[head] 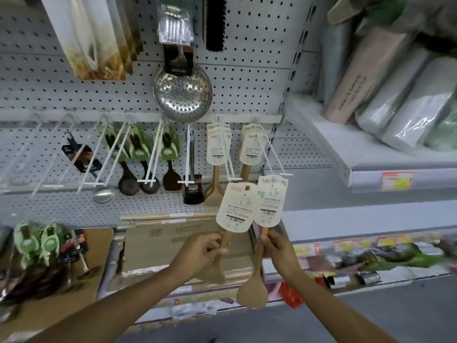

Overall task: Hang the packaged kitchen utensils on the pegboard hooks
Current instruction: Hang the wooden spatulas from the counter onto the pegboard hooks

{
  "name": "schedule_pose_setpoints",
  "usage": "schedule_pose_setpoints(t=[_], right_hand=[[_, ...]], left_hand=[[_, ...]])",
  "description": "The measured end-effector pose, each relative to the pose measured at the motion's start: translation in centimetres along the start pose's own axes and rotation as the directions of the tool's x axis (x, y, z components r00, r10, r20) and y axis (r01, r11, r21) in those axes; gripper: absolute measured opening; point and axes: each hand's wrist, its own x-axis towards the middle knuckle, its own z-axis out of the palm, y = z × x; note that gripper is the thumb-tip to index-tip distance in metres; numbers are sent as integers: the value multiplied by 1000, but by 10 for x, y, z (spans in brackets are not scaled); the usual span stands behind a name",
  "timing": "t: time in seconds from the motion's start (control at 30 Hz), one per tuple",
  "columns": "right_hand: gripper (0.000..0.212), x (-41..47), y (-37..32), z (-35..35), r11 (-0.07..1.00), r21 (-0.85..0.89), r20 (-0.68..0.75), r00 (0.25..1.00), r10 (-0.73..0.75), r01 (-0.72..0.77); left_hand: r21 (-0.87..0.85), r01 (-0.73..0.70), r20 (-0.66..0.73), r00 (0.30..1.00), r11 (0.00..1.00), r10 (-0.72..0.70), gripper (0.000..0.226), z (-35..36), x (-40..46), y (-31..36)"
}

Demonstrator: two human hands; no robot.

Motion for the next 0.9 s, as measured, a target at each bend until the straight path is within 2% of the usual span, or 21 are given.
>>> schedule_pose_setpoints(t=[0.13, 0.33, 0.57, 0.67, 0.73, 0.9], right_hand=[[36, 10, 9, -4, 1000, -21, 38, 999, 1, -1], [21, 37, -14, -11, 999, -47, 48, 999, -23, 25], [41, 97, -17, -13, 997, 10, 106, 992, -74, 74], [23, 111, -41, -11, 998, 37, 64, 997, -52, 50], [16, 121, -51, -10, 999, 46, 61, 998, -24, 21], [21, 140, -52, -9, 998, -41, 40, 998, -45, 47]], left_hand=[[15, -2, -38, 999, 1000, 3, 34, 9, 3, 6], [45, 61, -91, 994, 997, -56, 40, 15, 8, 8], [41, 92, -142, 986, 995, -85, 41, 15, 5, 6], [33, 110, -160, 982, 993, -104, 43, 14, 3, 6], [35, 123, -163, 980, 992, -116, 36, 13, 2, 5], [59, 158, -161, 976, 986, -147, 14, 13, 1, 2]])
